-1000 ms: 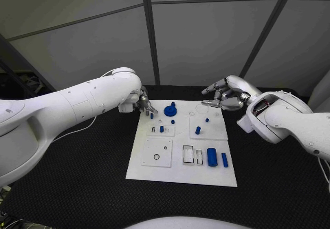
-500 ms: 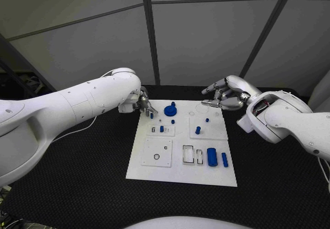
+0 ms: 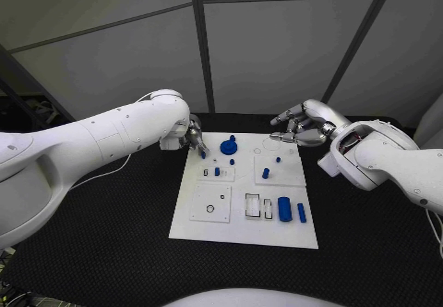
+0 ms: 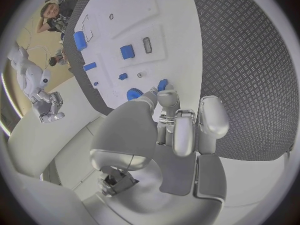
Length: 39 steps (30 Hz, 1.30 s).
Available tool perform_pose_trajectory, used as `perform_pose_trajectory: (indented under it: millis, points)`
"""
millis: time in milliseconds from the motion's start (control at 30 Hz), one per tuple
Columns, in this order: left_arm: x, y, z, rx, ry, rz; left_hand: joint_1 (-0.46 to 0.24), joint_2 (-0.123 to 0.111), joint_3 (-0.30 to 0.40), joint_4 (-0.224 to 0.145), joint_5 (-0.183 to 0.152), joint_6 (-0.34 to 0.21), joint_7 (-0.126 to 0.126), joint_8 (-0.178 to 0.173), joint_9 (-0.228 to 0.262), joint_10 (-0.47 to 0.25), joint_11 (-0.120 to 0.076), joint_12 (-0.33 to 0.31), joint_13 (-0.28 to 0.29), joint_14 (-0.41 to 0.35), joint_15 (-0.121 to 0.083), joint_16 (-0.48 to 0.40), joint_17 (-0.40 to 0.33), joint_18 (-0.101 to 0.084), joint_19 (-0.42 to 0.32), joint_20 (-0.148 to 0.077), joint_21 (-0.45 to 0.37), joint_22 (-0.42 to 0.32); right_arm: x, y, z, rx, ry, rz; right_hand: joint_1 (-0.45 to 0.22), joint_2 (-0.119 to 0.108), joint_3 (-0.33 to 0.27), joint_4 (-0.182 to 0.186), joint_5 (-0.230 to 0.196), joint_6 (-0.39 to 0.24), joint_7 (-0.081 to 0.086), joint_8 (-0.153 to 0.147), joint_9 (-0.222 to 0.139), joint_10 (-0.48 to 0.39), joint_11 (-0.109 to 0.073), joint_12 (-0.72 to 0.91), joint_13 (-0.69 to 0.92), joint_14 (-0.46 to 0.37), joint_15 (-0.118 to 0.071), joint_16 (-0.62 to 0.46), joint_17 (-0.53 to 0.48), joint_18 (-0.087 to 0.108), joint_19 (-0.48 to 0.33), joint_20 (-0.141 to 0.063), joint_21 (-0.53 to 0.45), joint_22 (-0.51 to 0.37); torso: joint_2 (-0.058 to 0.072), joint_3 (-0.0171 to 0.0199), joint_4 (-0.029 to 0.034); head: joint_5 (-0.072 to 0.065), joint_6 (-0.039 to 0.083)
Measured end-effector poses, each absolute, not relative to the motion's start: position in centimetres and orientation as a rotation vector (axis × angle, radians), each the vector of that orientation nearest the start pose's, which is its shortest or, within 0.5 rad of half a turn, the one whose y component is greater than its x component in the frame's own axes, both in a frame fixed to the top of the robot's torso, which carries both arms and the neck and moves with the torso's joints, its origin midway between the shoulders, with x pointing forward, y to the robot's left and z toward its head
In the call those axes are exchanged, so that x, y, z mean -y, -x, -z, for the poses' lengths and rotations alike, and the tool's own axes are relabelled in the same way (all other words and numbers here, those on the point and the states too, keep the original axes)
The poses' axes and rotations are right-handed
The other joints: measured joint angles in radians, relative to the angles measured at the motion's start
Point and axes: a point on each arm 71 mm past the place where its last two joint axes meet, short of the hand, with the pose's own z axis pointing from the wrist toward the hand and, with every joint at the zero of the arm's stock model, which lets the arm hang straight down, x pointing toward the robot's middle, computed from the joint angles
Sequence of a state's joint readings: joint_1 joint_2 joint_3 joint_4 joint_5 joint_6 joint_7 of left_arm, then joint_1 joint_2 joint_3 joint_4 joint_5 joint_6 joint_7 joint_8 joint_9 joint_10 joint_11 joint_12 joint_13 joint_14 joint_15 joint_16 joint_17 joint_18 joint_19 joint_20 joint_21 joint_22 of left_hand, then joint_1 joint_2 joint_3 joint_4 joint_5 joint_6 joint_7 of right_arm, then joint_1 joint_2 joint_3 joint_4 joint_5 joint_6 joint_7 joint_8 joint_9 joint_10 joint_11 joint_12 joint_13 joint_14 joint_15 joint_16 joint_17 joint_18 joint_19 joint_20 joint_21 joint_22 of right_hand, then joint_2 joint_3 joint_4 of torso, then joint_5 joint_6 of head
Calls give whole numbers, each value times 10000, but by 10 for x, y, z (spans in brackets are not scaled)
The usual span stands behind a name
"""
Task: Assemble the parts on the task board
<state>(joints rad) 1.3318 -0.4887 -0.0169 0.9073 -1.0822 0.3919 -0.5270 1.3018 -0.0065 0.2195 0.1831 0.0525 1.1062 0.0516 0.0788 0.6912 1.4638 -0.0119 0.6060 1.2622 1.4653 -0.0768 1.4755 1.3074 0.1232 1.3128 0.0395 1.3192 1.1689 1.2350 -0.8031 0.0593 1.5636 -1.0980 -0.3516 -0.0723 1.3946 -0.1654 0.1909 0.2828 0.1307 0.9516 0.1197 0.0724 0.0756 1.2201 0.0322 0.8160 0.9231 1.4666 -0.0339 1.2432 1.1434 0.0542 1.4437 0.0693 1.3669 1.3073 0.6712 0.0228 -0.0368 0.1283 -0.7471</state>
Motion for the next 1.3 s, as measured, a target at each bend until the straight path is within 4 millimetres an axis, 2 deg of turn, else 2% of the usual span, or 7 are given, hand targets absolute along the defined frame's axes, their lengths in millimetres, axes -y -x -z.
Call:
perform_pose_trajectory:
  millis: [400,600,633,700,767,967,1300]
  points:
    - [-218,-588,188,-23912,2331,1843,-80,-80,-147,-49,0,145,-38,1,-42,22,-22,-36,-21,0,0,60,0,1,0,0,-39,41,172,-495,127,-16009,-1645,-9398,0,0,0,0,0,0,0,0,0,0,0,0,0,0,0,0,0,1,0,0,0,0,1,0,-3,-4,-21]
    - [-219,-588,188,-23909,2343,1877,509,109,224,-782,-5,197,-90,16,-96,38,-111,-36,-52,0,1,157,0,1,38,-37,-39,157,172,-495,127,-16010,-1643,-9400,0,0,30,30,0,0,0,0,0,0,0,0,0,0,0,0,0,0,0,0,0,0,1,2,-3,-4,-32]
    - [-219,-588,188,-23899,2342,1891,567,121,309,-938,135,197,-90,46,-95,38,-110,-36,-75,0,2,157,0,0,57,-57,-36,186,172,-495,127,-16010,-1643,-9401,0,0,30,30,0,0,0,0,0,0,0,0,0,0,0,0,0,0,0,0,0,0,1,2,-3,-4,-33]
    - [-219,-587,187,-23868,2336,1929,704,66,288,-982,1063,233,-38,97,-91,37,-108,-36,-141,-1,6,194,0,2,79,-78,53,269,173,-495,127,-16010,-1643,-9400,0,0,30,30,0,0,0,0,0,0,0,0,0,0,0,0,0,0,0,0,0,0,1,2,-3,-4,-34]
    - [-219,-587,188,-23841,2333,1967,754,37,299,-972,1639,174,39,233,-91,36,-104,-36,-207,-1,35,198,0,3,116,-68,80,368,173,-495,127,-16009,-1643,-9400,0,0,30,30,0,0,0,0,0,0,0,0,0,0,0,0,6,1,0,0,0,0,1,2,-3,-4,-37]
    - [-219,-584,188,-23682,2323,2162,449,-272,613,-659,2222,172,41,528,-90,37,-102,-36,-276,-1,37,272,0,0,200,-37,210,547,173,-495,127,-16007,-1644,-9397,0,0,30,30,0,0,0,0,0,0,0,0,0,0,0,0,11,0,0,0,0,0,0,2,1,10,-49]
    - [-220,-575,183,-23192,2273,2665,-235,-562,1273,-992,2877,172,42,741,256,37,-102,119,-271,4,33,313,0,0,278,-94,272,738,174,-494,127,-16000,-1649,-9388,-30,30,30,30,0,0,0,0,0,0,0,0,1,0,0,0,9,0,0,0,0,0,-8,2,16,57,-19]
